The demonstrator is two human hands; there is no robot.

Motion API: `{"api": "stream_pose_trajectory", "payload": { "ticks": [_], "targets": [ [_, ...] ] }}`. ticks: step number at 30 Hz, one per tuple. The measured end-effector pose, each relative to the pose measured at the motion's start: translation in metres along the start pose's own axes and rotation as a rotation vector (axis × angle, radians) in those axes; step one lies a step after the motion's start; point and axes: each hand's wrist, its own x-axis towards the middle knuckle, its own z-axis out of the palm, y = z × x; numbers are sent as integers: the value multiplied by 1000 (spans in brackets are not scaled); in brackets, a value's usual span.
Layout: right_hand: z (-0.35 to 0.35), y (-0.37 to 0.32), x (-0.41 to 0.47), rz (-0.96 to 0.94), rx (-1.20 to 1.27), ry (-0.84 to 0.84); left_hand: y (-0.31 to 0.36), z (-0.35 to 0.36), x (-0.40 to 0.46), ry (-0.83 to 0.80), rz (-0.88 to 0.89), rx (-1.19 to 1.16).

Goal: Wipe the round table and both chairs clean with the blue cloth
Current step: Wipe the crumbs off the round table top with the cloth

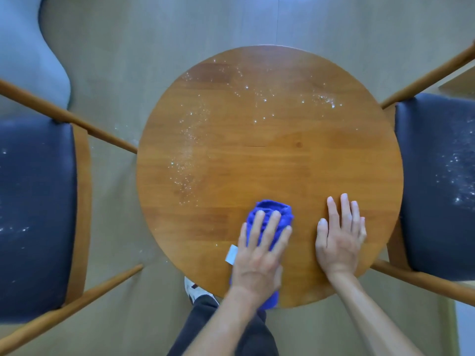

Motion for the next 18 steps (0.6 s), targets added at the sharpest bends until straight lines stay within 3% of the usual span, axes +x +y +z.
{"api": "stream_pose_trajectory", "payload": {
  "ticks": [3,8,12,18],
  "targets": [
    [-1,-4,-2,8,-9,-19,-67,-23,2,144,-79,20],
    [-5,-33,2,23,16,-58,-144,-52,15,207,-272,45],
    [2,-71,2,-122,52,-70,-122,-48,19,215,-335,42],
    [18,-69,-2,-126,-8,1,-23,-23,11,20,-109,-47]
  ]
}}
